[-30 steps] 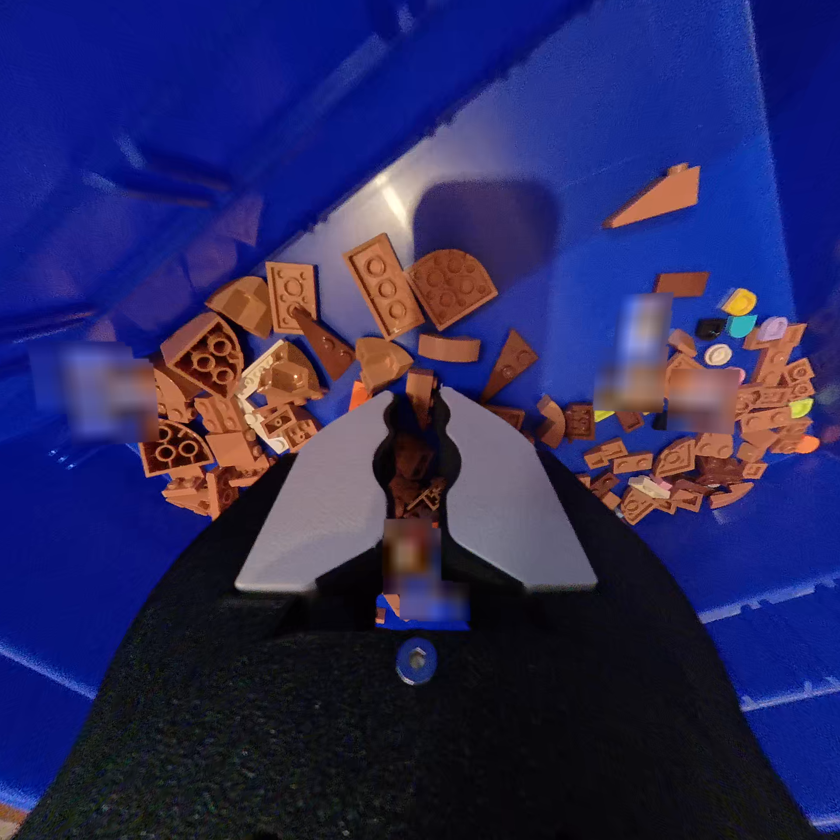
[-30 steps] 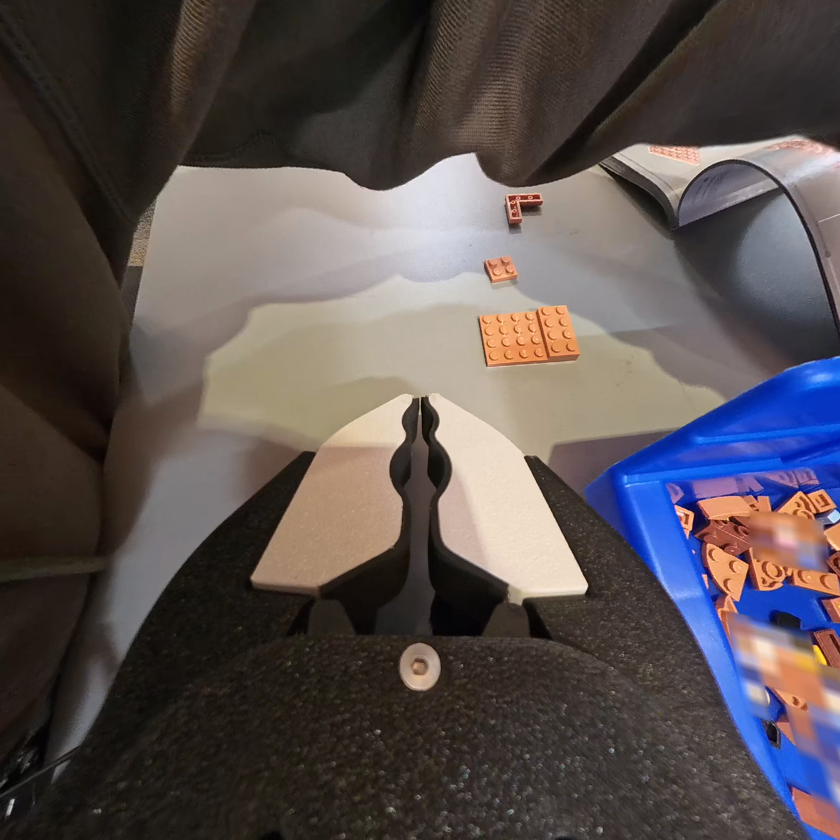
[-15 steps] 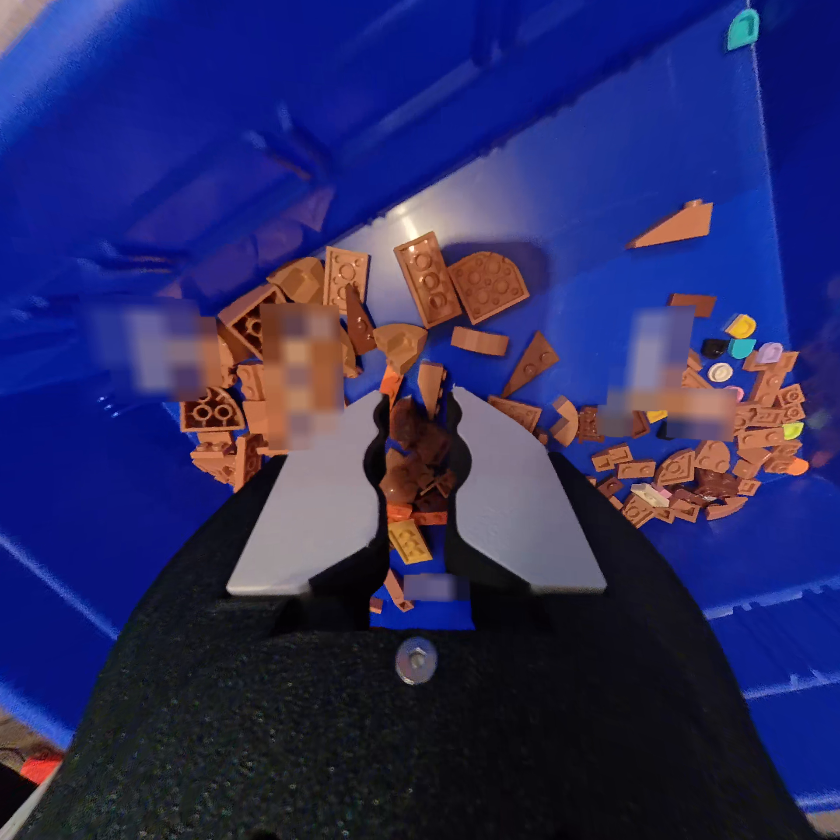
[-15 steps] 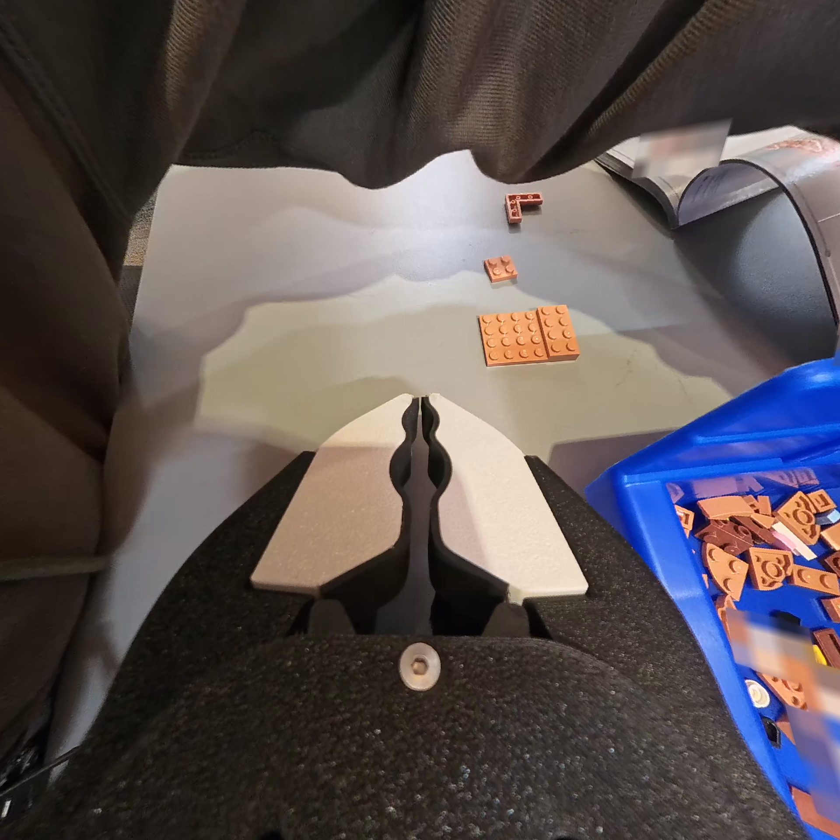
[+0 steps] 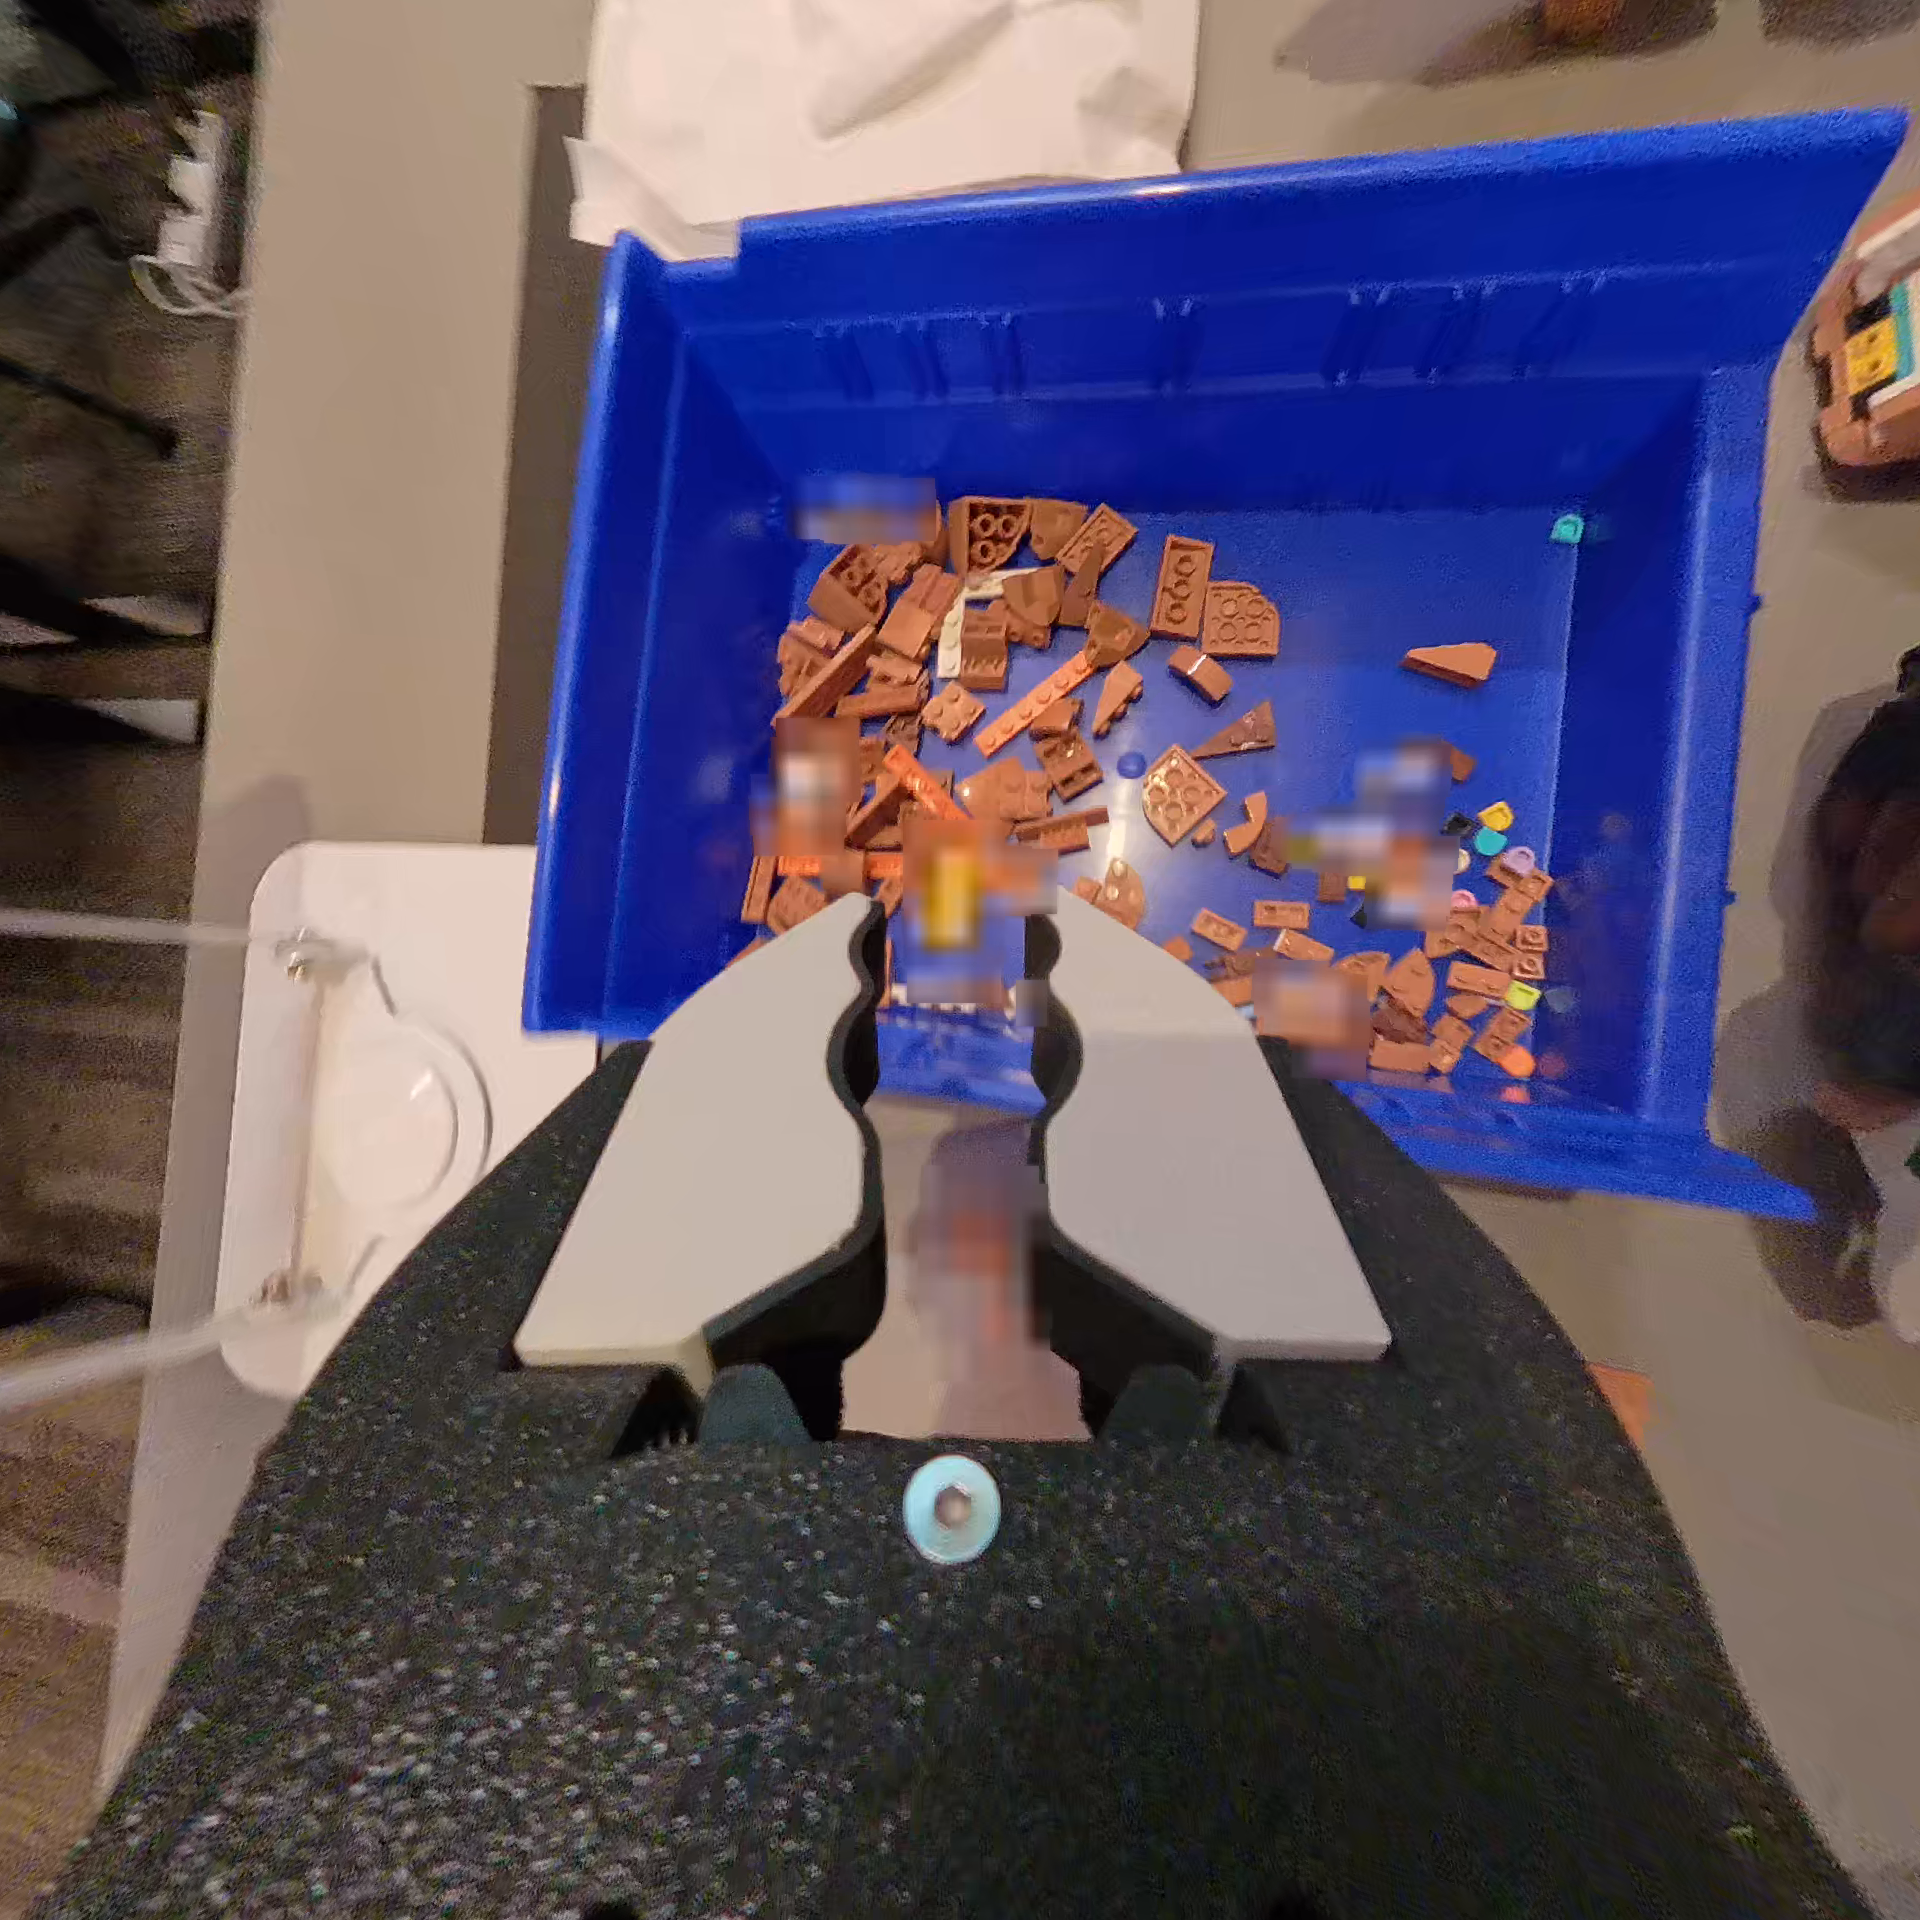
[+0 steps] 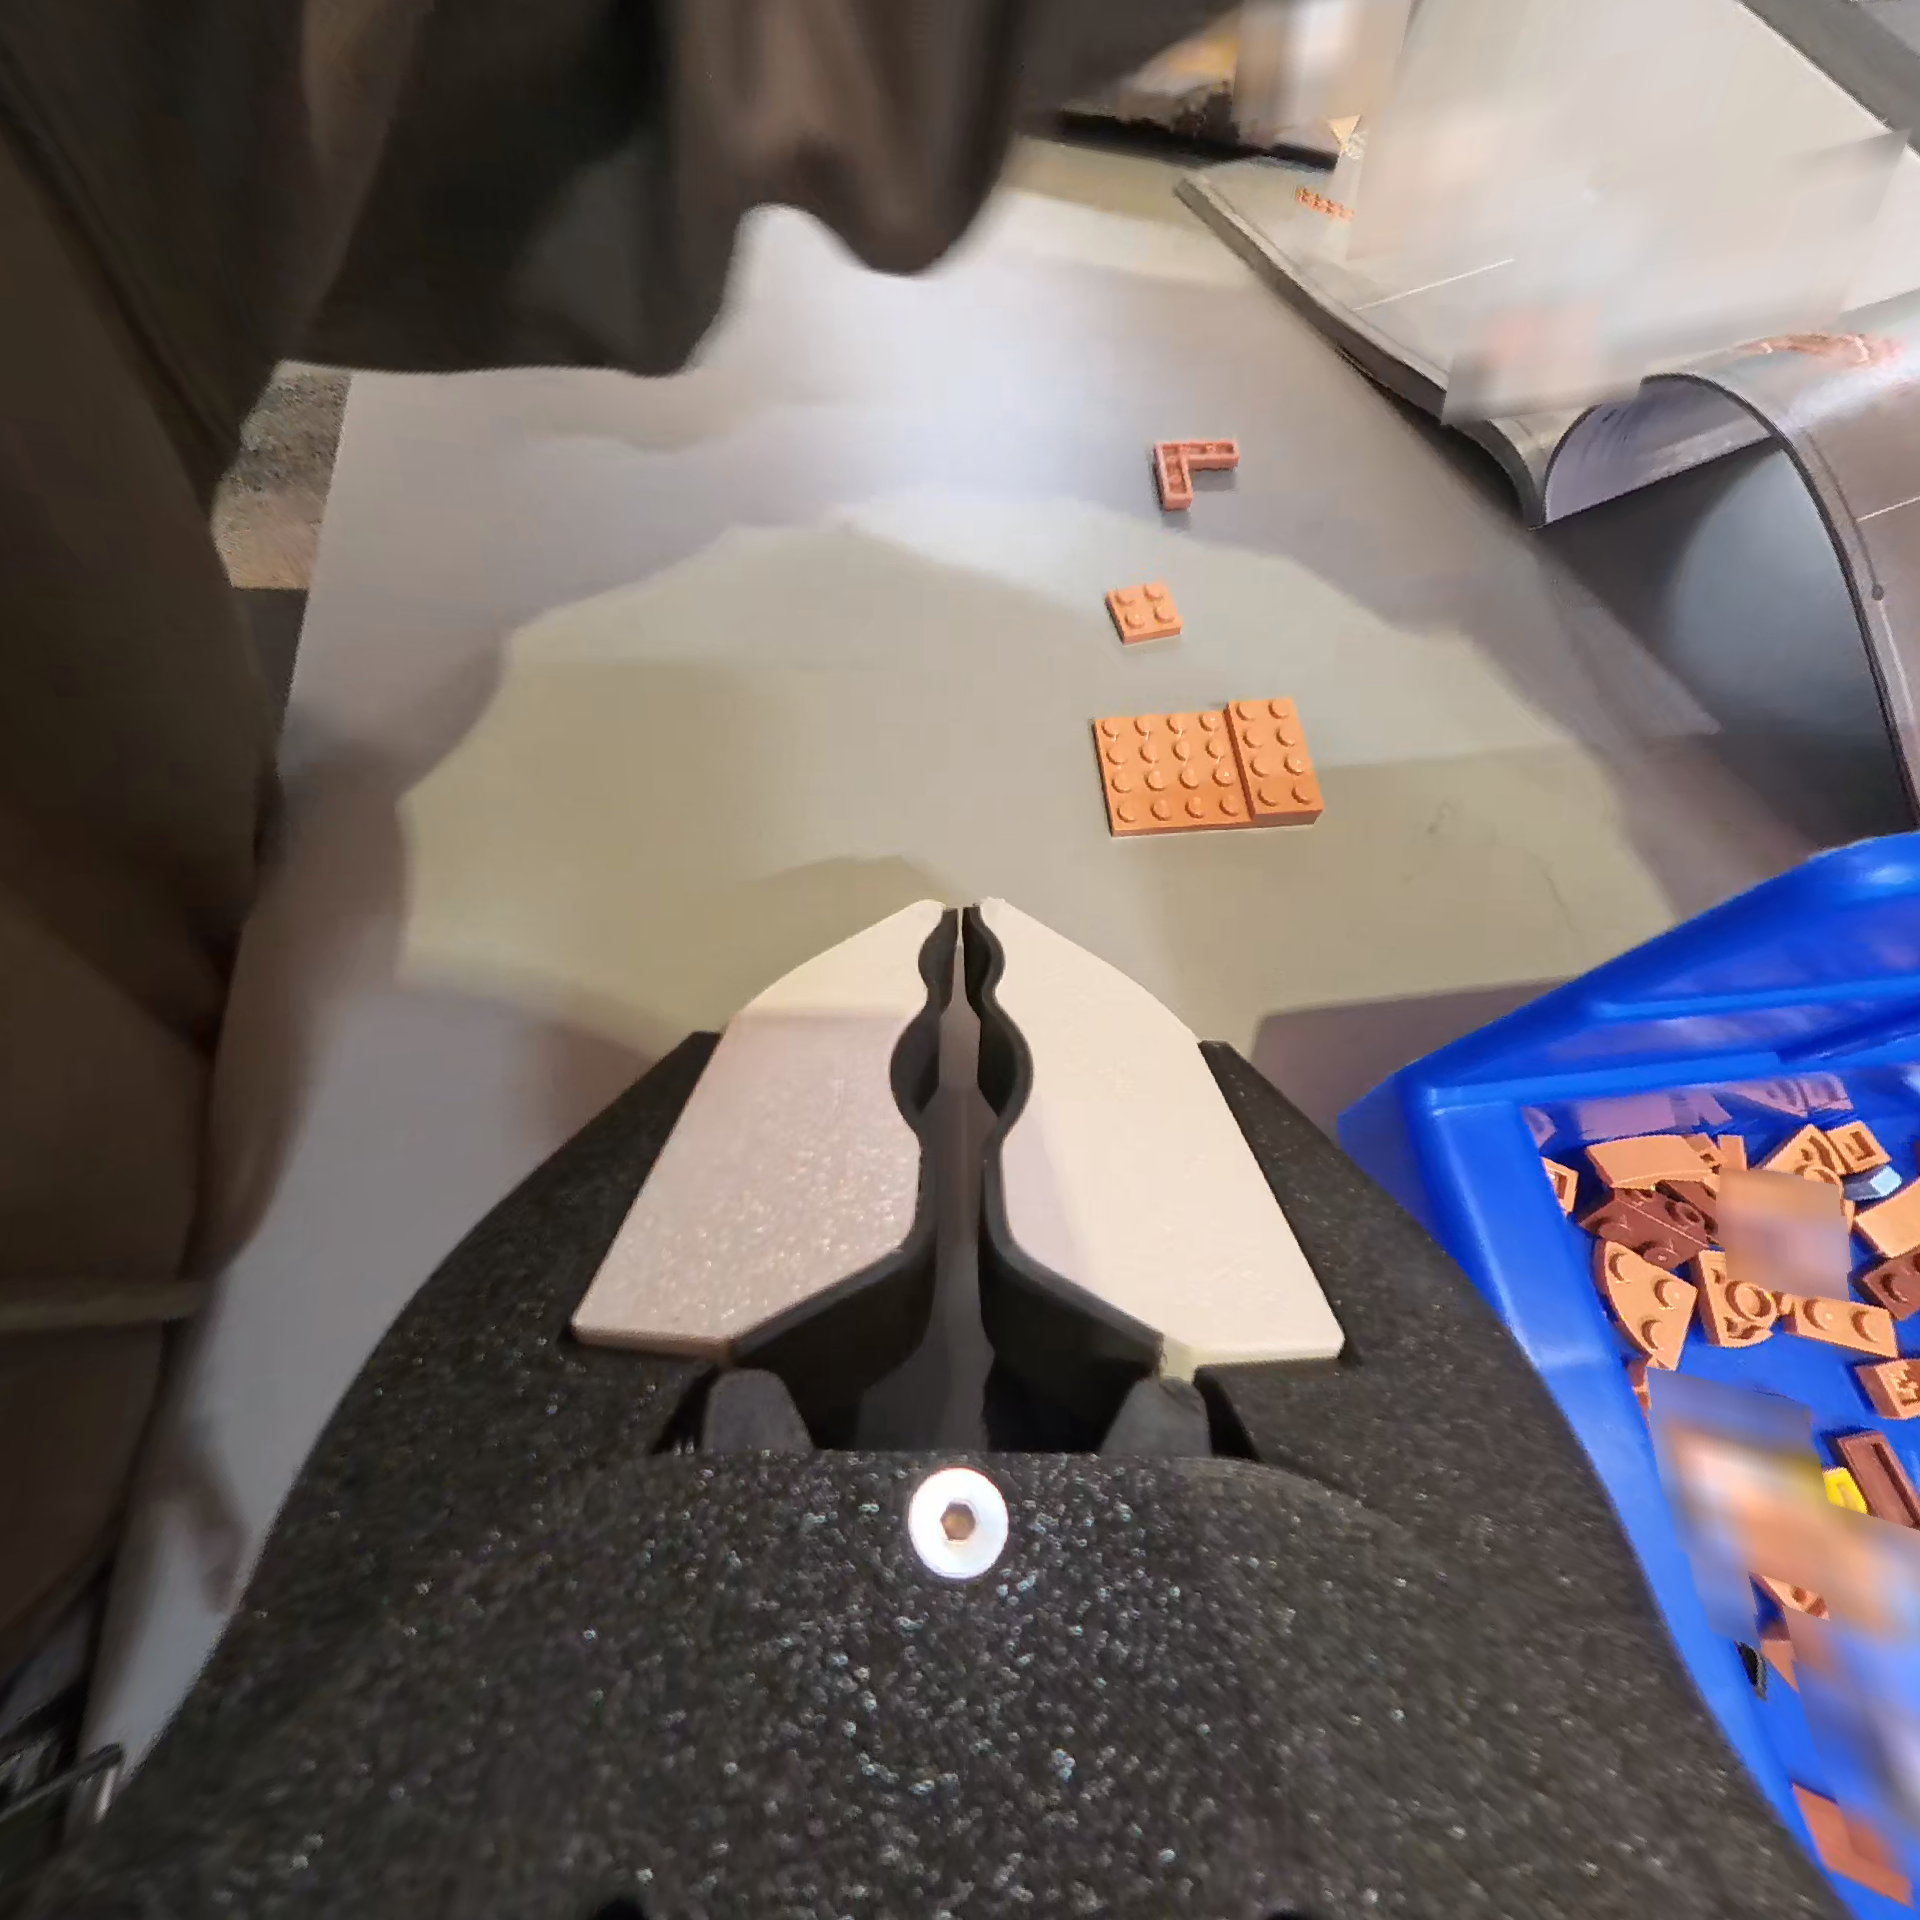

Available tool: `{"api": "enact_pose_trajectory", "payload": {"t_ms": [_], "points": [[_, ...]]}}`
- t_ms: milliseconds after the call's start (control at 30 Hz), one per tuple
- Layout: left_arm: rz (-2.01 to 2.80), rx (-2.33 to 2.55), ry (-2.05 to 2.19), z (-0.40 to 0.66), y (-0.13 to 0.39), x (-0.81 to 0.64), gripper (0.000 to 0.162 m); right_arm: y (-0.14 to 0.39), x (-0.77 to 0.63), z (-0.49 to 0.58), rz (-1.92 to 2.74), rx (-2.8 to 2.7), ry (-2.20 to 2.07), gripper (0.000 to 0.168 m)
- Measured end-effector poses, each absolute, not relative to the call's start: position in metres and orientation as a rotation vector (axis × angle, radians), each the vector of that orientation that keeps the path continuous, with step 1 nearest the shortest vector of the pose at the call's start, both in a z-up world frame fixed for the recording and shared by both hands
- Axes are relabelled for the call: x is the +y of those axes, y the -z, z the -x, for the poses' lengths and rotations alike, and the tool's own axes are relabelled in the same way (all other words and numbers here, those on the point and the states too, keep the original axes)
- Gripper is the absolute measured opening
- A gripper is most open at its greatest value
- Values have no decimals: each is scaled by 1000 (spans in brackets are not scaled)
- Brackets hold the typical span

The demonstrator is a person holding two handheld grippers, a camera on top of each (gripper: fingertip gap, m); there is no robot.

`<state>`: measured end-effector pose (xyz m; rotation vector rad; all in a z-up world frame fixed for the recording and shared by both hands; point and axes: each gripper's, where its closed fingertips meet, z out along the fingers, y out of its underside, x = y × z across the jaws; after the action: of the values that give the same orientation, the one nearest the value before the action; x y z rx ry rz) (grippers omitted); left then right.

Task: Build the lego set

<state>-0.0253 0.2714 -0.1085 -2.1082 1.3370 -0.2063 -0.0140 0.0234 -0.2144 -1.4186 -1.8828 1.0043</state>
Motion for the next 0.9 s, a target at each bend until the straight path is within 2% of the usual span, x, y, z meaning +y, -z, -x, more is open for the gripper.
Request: {"api": "enact_pose_trajectory", "payload": {"t_ms": [33, 200, 367, 900], "points": [[2097, 1285, 207, 34, 103, 262, 25, 215, 23, 14, 1418, -1883, -1002, 1], [1989, 1043, 274, 66, 101, 215, 20, 215, 23, 14, 1416, -1887, -994, 1], [1841, 933, 304, 85, 126, 172, 0, 215, 24, 15, 1416, -1888, -985, 0], [1733, 853, 222, 107, 168, 129, 0, 217, 24, 15, 1425, -1890, -980, 0]]}}
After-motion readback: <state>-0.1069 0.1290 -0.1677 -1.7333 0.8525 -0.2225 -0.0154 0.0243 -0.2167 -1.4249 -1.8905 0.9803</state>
